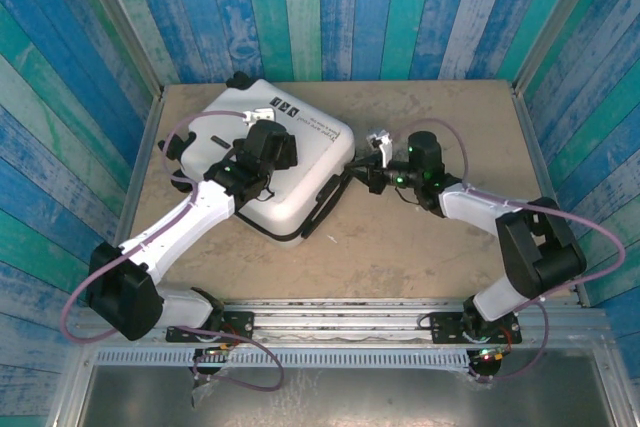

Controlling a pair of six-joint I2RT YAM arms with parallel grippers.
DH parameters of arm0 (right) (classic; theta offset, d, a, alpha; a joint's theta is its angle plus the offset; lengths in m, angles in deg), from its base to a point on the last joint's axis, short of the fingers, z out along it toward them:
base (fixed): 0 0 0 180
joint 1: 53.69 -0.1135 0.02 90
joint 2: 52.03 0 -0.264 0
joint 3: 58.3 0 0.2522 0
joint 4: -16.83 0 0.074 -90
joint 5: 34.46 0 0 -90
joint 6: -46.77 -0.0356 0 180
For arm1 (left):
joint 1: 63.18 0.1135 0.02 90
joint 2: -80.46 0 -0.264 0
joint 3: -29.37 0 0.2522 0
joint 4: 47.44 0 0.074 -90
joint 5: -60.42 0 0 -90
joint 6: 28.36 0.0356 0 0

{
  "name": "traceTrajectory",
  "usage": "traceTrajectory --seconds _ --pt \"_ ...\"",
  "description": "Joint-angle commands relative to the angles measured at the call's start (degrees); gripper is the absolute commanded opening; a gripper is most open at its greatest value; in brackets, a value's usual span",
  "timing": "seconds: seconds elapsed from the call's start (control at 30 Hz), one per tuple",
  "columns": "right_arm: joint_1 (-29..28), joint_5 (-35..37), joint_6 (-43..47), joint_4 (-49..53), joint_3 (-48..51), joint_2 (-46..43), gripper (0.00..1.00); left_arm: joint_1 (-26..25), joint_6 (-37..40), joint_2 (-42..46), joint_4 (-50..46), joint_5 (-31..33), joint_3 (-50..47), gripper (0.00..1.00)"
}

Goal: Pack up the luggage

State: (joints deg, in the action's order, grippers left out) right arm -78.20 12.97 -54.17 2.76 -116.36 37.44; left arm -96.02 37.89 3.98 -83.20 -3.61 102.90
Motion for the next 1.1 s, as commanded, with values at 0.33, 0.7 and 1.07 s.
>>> traceTrajectory --seconds 0.33,0.7,1.07 --pt "0.43 2.43 1.71 5.97 -3.73 6.43 0.37 -0.07 -3.85 -5.36 -18.00 -11.73 -5.72 0.92" --pt "0.19 -3.89 7.60 11.67 -8.83 9.64 0.17 -0.08 -3.32 -6.47 -17.90 -12.39 -5.08 0.90" --pt "-2.36 -15.98 9.91 15.49 -10.06 9.98 0.17 -0.04 -2.89 -7.14 -18.08 -13.05 -4.40 0.88"
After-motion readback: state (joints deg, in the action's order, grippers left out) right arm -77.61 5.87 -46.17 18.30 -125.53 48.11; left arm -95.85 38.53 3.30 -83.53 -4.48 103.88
